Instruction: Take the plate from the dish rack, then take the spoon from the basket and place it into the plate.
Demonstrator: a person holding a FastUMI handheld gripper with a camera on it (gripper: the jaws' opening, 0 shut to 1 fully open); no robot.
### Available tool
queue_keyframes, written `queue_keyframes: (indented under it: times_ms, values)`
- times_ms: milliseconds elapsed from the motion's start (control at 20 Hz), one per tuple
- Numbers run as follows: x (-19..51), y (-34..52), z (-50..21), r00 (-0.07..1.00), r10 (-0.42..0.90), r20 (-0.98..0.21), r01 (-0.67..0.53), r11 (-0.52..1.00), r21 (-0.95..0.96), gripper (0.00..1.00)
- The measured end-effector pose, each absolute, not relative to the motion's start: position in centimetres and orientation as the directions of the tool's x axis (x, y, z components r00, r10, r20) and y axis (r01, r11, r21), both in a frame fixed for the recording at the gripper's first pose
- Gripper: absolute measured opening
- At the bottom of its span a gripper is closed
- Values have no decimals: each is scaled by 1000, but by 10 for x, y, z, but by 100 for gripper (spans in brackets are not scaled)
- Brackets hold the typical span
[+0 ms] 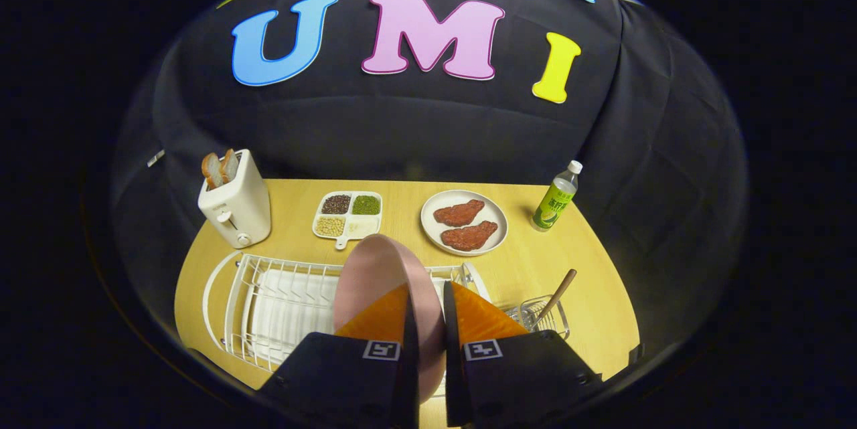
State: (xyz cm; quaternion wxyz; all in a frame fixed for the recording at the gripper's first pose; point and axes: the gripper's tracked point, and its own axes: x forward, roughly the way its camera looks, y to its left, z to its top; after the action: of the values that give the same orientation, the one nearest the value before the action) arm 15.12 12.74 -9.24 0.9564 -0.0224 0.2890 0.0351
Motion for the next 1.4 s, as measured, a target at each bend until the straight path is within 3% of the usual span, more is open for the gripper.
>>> queue_keyframes:
  times_ms: [250,600,1000,1400]
  values:
    - [135,124,-93,822,141,-552,-121,990,74,19]
    - [59,94,-106,764,286,-579,-164,953,254,19]
    - [-30,45,-190,628,374,-683,-114,912,395,19]
    - [-35,30,-263,515,493,-701,-157,858,489,19]
